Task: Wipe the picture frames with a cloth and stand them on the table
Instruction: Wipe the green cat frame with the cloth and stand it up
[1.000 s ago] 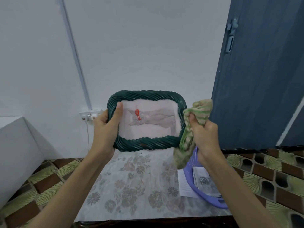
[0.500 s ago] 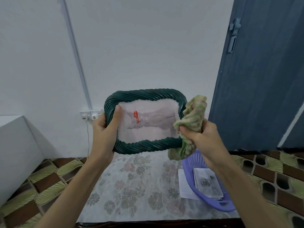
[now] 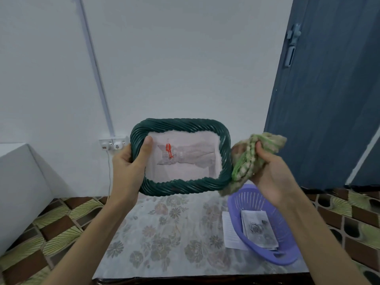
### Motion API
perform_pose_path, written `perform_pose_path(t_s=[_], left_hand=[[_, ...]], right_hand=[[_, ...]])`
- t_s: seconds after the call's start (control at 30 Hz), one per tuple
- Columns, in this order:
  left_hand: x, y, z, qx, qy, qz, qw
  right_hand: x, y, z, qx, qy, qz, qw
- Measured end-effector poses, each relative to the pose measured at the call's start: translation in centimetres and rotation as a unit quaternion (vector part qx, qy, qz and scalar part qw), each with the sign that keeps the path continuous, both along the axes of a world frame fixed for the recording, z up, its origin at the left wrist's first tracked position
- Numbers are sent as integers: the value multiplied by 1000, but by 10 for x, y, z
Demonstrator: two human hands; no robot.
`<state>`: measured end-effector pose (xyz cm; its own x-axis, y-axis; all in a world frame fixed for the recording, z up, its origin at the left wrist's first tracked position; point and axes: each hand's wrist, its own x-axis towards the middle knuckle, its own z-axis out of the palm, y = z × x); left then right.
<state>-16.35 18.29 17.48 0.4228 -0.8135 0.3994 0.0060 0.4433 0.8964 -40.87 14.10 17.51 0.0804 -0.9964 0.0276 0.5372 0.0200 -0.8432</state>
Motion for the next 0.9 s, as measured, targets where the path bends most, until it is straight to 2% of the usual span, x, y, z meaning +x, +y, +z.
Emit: perform_pose_path(t_s=[0.13,0.2,0.27,0.3,0.37,0.4,0.5,0.6,0.67,0.7,0.8,0.9], left_hand=[[7,0,-2,0,-3,10,1000],[5,-1,1,-3,-7,11,1000],[-1,0,5,-13,-25,2,1000],[-4,0,7,-17,-39,-2,999],[-10,1,9,-34,-67,3,997],[-11,1,10,-41,-78,8,996],[-11,2,8,-32,-80,-2,996],[-9,3,6,-7,-53,-11,999],[-5,3,5,-9,-51,-8,999],[-2,2,5,-9,-52,-2,999],[4,2,7,-13,-70,-15,997],[1,3,8,-22,-111,-33,993]], right_hand=[[-22,-7,8,-25,-1,-25,999],[-22,-3,10,-89,56,28,994],[-9,6,8,-144,152,74,975],[1,10,6,-160,215,48,962],[17,13,0,-172,324,-72,928],[21,12,-3,-167,335,-117,920],[24,7,-12,-100,260,-160,947],[15,1,-8,-24,117,-99,988],[4,-6,-2,0,21,-80,997],[-4,-9,1,-8,5,-77,997],[-20,-2,15,-91,34,6,995],[-13,12,27,-180,177,83,964]])
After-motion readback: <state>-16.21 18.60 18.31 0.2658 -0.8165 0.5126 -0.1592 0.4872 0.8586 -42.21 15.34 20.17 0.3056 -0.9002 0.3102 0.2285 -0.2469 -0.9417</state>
